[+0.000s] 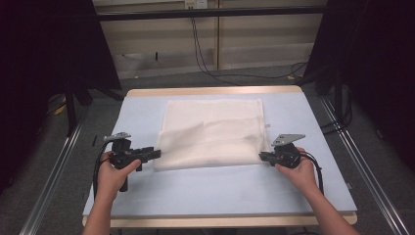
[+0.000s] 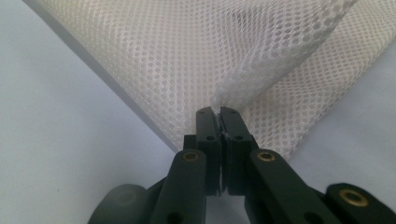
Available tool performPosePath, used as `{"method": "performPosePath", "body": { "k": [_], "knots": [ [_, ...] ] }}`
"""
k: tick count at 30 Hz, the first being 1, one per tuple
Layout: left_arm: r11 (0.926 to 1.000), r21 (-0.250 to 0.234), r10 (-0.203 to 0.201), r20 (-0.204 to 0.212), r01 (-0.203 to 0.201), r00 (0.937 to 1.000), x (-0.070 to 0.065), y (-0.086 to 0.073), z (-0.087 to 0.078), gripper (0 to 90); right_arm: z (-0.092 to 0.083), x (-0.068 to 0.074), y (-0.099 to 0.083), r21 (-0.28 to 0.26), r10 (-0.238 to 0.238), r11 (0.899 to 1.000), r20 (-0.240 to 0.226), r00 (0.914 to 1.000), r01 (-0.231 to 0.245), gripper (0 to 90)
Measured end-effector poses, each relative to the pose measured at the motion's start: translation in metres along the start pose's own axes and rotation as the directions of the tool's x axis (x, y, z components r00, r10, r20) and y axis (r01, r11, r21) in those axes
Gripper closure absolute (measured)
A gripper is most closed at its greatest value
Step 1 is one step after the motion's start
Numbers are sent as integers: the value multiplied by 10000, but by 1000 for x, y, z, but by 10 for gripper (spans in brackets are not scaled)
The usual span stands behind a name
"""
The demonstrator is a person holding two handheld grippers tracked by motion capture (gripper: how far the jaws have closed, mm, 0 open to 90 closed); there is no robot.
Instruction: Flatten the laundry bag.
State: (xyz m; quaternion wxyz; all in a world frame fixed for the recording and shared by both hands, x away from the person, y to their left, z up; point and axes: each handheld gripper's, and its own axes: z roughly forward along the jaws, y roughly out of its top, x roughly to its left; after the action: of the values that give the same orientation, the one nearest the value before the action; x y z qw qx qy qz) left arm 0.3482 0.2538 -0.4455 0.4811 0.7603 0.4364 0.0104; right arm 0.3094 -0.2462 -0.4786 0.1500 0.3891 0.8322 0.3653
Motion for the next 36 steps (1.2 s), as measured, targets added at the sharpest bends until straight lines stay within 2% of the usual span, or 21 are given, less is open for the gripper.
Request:
{"method": "performPosePath", "body": {
  "k": [1, 5, 7, 10, 13, 14, 15, 17, 18, 20, 24, 27, 28, 29, 32, 33, 35, 36],
  "knots": [
    [9999, -27, 157, -106, -157, 9998, -1, 3, 3, 499, 0, 0, 0, 15, 4, 10000, 4, 10000, -4, 880],
    [9981, -538, 272, -261, -286, 9993, -2, 16, 12, 469, 0, 1, 0, 77, -10, 10000, 71, 10000, 10, 880],
    [9973, -633, 354, -173, -365, 9992, -5, 22, 17, 475, 0, 0, 0, -2, -130, 9999, -13, 9999, 130, 880],
    [9958, -712, 577, -38, -578, 9983, -11, 30, 23, 487, 0, 0, 0, 54, -36, 10000, 35, 10000, 36, 880],
    [9941, -590, 922, 228, -907, 9955, -20, 36, 29, 556, 0, 0, 1, 37, -135, 9999, -13, 9999, 135, 880],
    [9927, -462, 1121, 232, -1110, 9934, -23, 36, 30, 601, 0, 0, 1, 38, -138, 9999, -10, 9999, 138, 880],
    [9926, -307, 1184, 448, -1171, 9920, -27, 36, 31, 678, 0, 0, 1, 41, -130, 9999, -3, 9999, 130, 879],
    [9936, 97, 1116, 807, -1127, 9905, -33, 31, 33, 796, 0, 0, 1, 44, -105, 9999, 16, 9999, 105, 879],
    [9936, 239, 1081, 929, -1107, 9898, -36, 29, 34, 812, 0, 0, 1, 52, -88, 9999, 6, 10000, 88, 879],
    [9903, 825, 1018, 1184, -1120, 9877, -41, 20, 36, 830, 0, 0, 1, 27, -61, 10000, 14, 10000, 61, 879],
    [9841, 1430, 840, 1466, -1051, 9856, -46, 2, 38, 842, 0, 0, 1, 26, 3, 10000, 90, 10000, -3, 876],
    [9739, 1970, 820, 1573, -1126, 9841, -46, -12, 37, 846, 0, -1, 2, 14, 40, 10000, 79, 10000, -40, 874],
    [9732, 2033, 777, 1509, -1078, 9855, -46, -15, 36, 847, 1, -1, 2, 6, 46, 10000, 83, 10000, -46, 873],
    [9731, 2103, 602, 1638, -945, 9846, -45, -20, 36, 847, 0, -1, 2, 14, 68, 10000, 87, 9999, -68, 873],
    [9714, 2215, 506, 1579, -853, 9862, -42, -29, 32, 847, 0, -1, 1, -8, 188, 9998, 127, 9997, -188, 863],
    [9715, 2218, 516, 1449, -833, 9881, -42, -31, 32, 847, 0, -2, 1, -35, 243, 9997, 61, 9997, -242, 854],
    [9714, 2199, 581, 1457, -896, 9876, -42, -33, 31, 847, -1, -3, 1, -107, 281, 9995, 35, 9996, -280, 837],
    [9683, 2330, 592, 1376, -904, 9887, -43, -33, 31, 847, -2, -3, 2, -96, 305, 9995, 77, 9995, -304, 820]
  ]
}}
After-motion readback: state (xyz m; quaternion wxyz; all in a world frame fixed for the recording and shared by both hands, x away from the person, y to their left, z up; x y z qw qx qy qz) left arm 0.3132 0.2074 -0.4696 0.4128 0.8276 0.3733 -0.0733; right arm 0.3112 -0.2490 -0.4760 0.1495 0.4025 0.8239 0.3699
